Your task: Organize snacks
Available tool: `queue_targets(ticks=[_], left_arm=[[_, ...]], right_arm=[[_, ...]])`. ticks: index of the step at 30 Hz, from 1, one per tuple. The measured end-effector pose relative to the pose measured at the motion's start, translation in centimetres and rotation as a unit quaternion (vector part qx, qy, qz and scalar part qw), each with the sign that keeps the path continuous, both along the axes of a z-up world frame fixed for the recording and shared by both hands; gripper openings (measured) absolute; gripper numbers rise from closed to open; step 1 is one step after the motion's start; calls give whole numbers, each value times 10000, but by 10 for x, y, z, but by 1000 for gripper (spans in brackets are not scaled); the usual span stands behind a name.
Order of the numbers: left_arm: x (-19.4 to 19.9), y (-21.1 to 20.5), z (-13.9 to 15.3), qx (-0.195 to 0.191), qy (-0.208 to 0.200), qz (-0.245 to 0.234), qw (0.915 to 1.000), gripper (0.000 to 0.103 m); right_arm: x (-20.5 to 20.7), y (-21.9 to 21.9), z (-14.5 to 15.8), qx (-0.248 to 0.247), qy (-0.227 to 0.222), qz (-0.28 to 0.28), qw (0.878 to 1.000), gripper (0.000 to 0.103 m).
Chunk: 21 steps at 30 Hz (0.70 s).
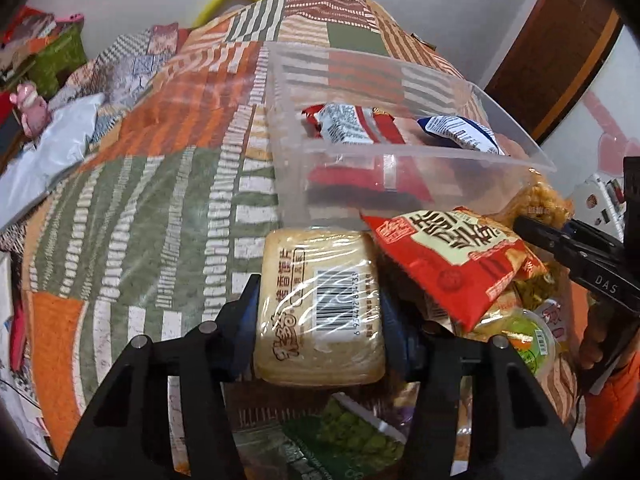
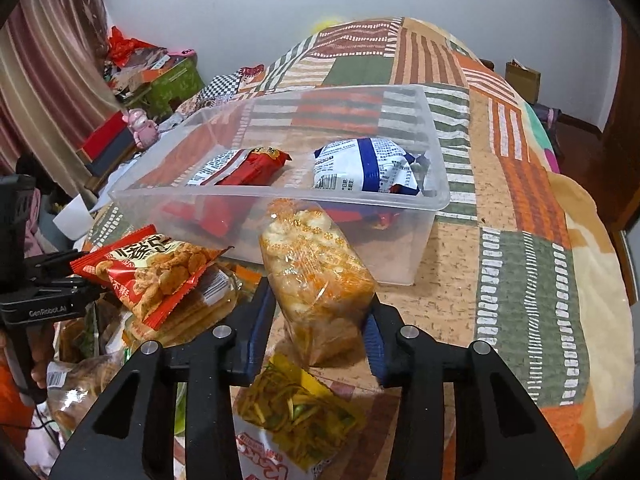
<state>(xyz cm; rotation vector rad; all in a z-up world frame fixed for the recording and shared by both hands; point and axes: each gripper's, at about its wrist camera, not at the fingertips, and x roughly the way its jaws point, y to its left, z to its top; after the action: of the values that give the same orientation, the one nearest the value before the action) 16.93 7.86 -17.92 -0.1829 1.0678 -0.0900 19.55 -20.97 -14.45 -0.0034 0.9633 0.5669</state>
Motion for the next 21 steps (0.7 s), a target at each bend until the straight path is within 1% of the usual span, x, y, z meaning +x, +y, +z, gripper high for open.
queue_targets(ticks=[2, 4, 11, 15, 17, 21], left_arm=[[-1, -1, -2, 82, 21, -11, 10000, 55], [3, -7, -9, 192, 196, -44, 9996, 55], [4, -5, -11, 90, 169, 41, 9998, 55], [-6, -1, -4, 86, 76, 127, 9999, 54], [-14, 2, 4, 37, -35, 139, 9999, 54], [-24, 5, 22, 124, -238, 215, 9994, 54]], right_arm=[[0, 1, 0, 2, -1, -4, 10000, 36], [0, 0, 0, 1, 4, -2, 10000, 35], [-7, -1, 8, 78, -69, -17, 9999, 32], [-13, -3, 15, 111, -149, 3, 9998, 31], [-16, -4, 21, 113, -257, -11, 9996, 30], [-21, -6, 34, 204, -436, 1, 9988, 30]])
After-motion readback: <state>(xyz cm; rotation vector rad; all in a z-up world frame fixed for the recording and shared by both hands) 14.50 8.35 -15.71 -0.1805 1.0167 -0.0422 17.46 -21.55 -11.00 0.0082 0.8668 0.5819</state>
